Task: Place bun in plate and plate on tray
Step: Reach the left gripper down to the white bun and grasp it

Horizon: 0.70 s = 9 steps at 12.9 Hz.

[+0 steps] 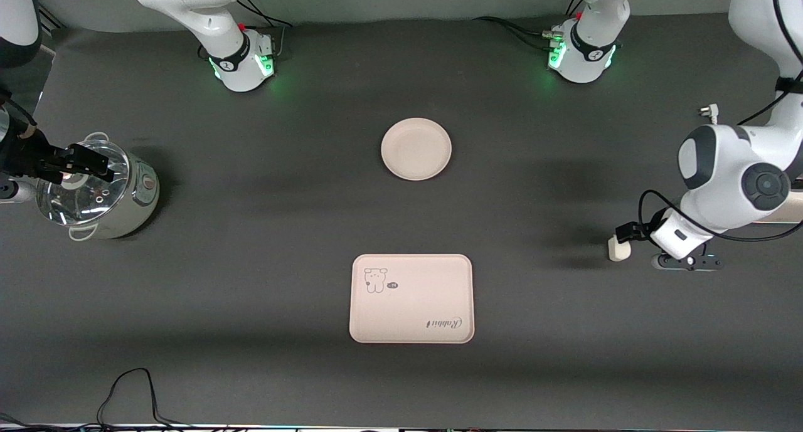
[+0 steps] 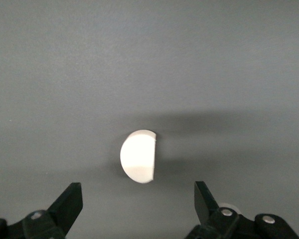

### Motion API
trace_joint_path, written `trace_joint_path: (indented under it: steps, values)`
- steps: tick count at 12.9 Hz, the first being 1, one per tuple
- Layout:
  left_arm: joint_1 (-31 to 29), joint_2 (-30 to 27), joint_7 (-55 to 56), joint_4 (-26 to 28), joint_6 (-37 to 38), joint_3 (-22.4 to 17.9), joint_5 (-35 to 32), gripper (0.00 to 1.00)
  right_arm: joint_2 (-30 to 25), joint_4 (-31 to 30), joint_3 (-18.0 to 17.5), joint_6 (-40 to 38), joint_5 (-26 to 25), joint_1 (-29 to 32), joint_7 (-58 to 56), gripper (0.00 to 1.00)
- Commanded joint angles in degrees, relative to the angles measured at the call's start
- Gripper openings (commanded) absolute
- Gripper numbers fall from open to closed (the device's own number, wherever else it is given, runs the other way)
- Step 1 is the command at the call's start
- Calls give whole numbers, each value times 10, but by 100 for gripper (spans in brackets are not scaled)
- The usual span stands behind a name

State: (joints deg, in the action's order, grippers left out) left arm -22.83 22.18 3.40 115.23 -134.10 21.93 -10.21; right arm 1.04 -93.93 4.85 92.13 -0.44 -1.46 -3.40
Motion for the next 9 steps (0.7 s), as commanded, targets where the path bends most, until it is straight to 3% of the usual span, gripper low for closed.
trace_joint_path:
  steps: [1, 6, 8, 9]
  values:
    - [9, 26, 63, 7, -33, -6, -47, 100, -11, -8, -5, -4, -12, 2, 14, 100]
    - [1, 77, 69, 13, -100, -8, -67, 99, -10, -9, -5, -3, -12, 2, 14, 100]
    - [1, 79, 69, 21, -111, -8, -67, 87, -10, -9, -5, -3, -12, 3, 14, 100]
    - [2, 81, 68, 21, -112, -14, -67, 72, -10, -8, -5, -4, -12, 2, 14, 100]
